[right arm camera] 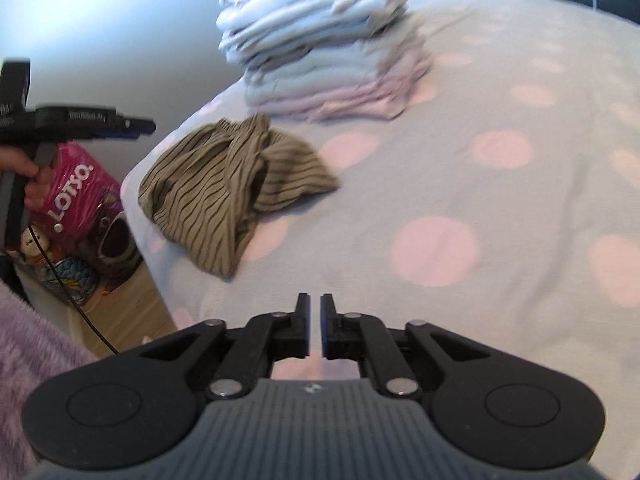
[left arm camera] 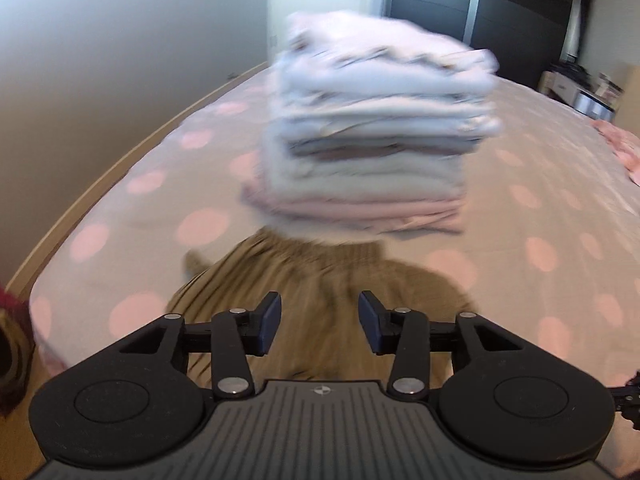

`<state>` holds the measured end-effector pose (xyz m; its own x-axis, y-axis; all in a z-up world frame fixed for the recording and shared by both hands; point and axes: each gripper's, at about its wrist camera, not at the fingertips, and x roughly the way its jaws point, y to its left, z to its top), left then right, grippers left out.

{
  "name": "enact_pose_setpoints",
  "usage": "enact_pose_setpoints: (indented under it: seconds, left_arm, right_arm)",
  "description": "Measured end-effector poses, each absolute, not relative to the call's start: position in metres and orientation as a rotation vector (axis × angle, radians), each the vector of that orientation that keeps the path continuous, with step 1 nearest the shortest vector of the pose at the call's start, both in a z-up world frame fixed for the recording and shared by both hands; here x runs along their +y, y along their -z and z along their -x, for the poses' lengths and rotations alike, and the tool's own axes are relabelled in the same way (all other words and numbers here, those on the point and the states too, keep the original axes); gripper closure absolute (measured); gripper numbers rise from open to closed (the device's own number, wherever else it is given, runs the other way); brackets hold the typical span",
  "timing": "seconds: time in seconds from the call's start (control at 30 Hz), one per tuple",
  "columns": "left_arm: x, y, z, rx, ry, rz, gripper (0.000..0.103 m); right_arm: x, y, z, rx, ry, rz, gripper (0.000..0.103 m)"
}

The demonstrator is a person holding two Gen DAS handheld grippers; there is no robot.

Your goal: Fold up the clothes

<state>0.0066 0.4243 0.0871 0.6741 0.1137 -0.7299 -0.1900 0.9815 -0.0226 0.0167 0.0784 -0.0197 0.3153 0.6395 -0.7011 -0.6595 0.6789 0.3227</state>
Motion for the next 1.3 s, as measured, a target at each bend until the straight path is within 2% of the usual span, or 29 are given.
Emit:
enact_pose_setpoints:
  seconds: [0.07, 0.13, 0.23, 0.33, 0.4, 0.53, 0.63, 0.73, 0.8, 1.0, 1.2, 1.3]
  left_arm:
    - [0.398, -0.106, -0.017, 0.798, -0.123, 0.048, 0.062]
    - [0.369, -0.125, -0.028, 0.779, -0.082, 0.007, 0.059]
    - [0.328, -0.152, -0.043, 0.744, -0.029, -0.039, 0.055]
    - [0.287, -0.175, -0.054, 0.712, 0.023, -0.070, 0.053]
    - [0.257, -0.185, -0.059, 0.695, 0.058, -0.089, 0.051]
    - [0.200, -0.187, -0.059, 0.675, 0.142, -0.112, 0.045]
    - [0.162, -0.177, -0.054, 0.668, 0.186, -0.114, 0.042]
    - [0.127, -0.162, -0.048, 0.657, 0.206, -0.079, 0.041]
    - [0.108, -0.150, -0.040, 0.643, 0.203, -0.044, 0.035]
    - [0.053, -0.111, -0.008, 0.565, 0.160, -0.058, 0.029]
    - [0.038, -0.081, 0.024, 0.505, 0.087, 0.009, 0.028]
    - [0.032, -0.065, 0.032, 0.530, 0.053, -0.005, 0.027]
  right_arm:
    - [0.061, 0.012, -0.014, 0.891, -0.842, 0.018, 0.062]
    - [0.042, 0.005, -0.010, 0.878, -0.828, 0.009, 0.061]
    - [0.014, -0.003, -0.006, 0.859, -0.790, 0.009, 0.052]
    - [-0.014, -0.009, -0.002, 0.851, -0.748, 0.004, 0.039]
    - [-0.034, -0.013, 0.000, 0.844, -0.715, -0.009, 0.026]
    - [-0.071, -0.022, 0.007, 0.816, -0.645, -0.008, 0.020]
    - [-0.093, -0.028, 0.016, 0.765, -0.563, 0.028, 0.011]
    - [-0.112, -0.032, 0.027, 0.720, -0.495, 0.038, 0.010]
    - [-0.124, -0.033, 0.031, 0.730, -0.475, 0.021, 0.009]
    - [-0.148, -0.030, 0.045, 0.716, -0.439, 0.035, 0.005]
    - [-0.167, -0.016, 0.052, 0.742, -0.294, 0.032, 0.005]
    - [-0.171, -0.011, 0.056, 0.740, -0.237, 0.026, 0.005]
